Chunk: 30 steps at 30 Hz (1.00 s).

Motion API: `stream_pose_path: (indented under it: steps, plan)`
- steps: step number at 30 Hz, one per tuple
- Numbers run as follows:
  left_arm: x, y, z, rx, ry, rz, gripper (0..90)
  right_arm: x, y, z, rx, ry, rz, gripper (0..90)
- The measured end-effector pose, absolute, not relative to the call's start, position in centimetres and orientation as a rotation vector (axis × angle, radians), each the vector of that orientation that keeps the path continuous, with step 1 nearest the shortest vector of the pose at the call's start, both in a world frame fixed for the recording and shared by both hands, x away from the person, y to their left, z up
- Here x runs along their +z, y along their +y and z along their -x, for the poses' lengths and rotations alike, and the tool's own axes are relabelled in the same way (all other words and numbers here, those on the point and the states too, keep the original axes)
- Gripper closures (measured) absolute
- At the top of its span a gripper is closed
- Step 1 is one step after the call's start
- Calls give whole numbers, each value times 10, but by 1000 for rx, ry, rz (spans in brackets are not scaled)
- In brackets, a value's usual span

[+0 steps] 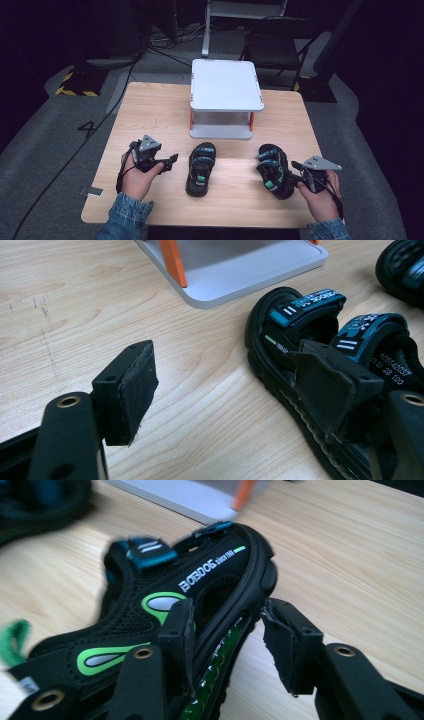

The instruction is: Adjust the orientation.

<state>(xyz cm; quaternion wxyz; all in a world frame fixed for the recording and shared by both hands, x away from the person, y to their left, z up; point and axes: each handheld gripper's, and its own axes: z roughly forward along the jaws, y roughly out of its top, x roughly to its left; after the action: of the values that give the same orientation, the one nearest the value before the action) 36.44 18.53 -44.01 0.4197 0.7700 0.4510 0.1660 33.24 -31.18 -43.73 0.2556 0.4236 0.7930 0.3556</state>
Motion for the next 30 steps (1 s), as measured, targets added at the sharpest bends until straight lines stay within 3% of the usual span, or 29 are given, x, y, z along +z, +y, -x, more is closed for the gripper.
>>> stream_pose_path:
  steps: [6,8,10,17,25,30]
  plan:
    - [-440,185,-365,403,1131,-1920,257,-454,-333,-337,766,2097,-1291,545]
    - [-440,185,-365,405,1133,-1917,257,-460,-341,-338,775,2077,-1353,478]
    - [-440,185,-365,407,1128,-1920,257,-461,-345,-339,785,2077,-1381,472]
    - [-441,185,-366,409,1134,-1923,258,-432,-349,-328,857,1947,-1342,379]
    - [-443,182,-366,410,1131,-1946,257,-432,-316,-341,788,2167,-1081,379]
    - [-446,183,-367,402,1142,-1952,257,-437,-308,-355,779,2198,-1054,488]
